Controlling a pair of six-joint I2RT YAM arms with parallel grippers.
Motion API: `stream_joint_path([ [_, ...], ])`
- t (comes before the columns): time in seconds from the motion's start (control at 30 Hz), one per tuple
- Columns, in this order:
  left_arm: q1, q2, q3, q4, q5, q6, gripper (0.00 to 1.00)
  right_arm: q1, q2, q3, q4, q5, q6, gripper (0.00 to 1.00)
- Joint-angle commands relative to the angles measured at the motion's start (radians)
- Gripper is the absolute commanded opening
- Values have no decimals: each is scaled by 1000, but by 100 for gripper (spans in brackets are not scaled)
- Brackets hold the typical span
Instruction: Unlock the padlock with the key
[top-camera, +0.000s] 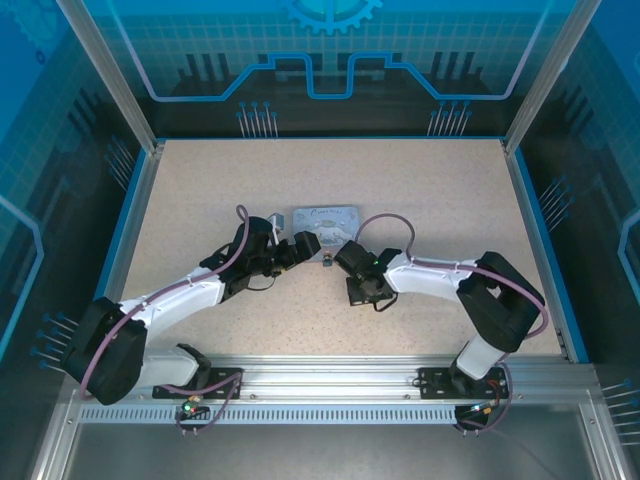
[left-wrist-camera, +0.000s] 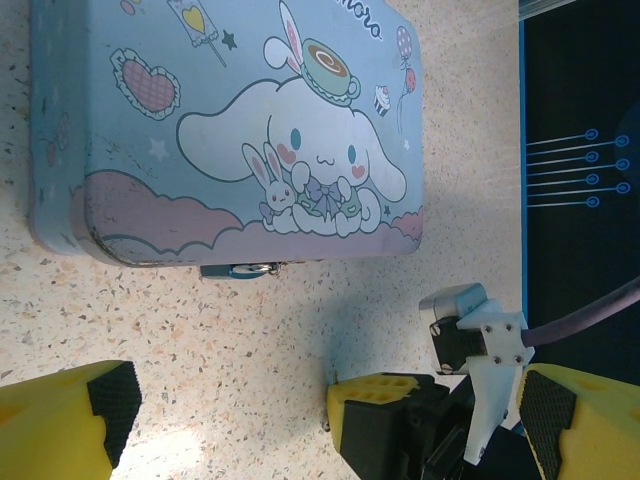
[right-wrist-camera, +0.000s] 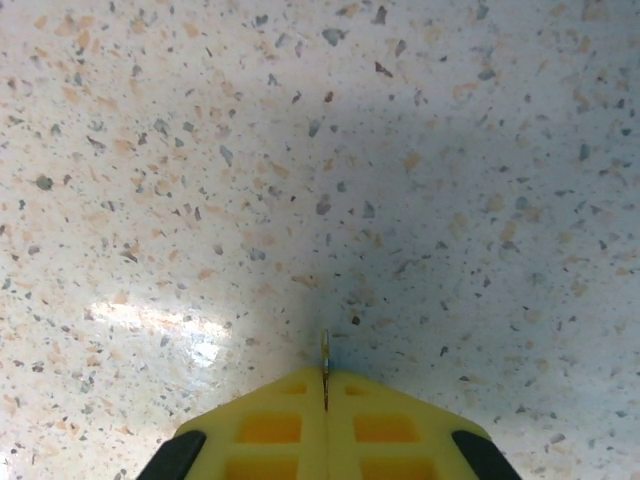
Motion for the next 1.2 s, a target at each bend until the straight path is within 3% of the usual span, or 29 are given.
stream_joint_path([
  [0.0,8,0,0,3,-7,13,99,13,-29,-42,-17,-8,-18,1],
  [0.6,9,16,4,-12,-5,22,99,-15,-179,-124,138,-133,-125,0],
  [1.17,9,4,-6,-21,-44,-10,99,32,29,40,85,-131,-224,1],
])
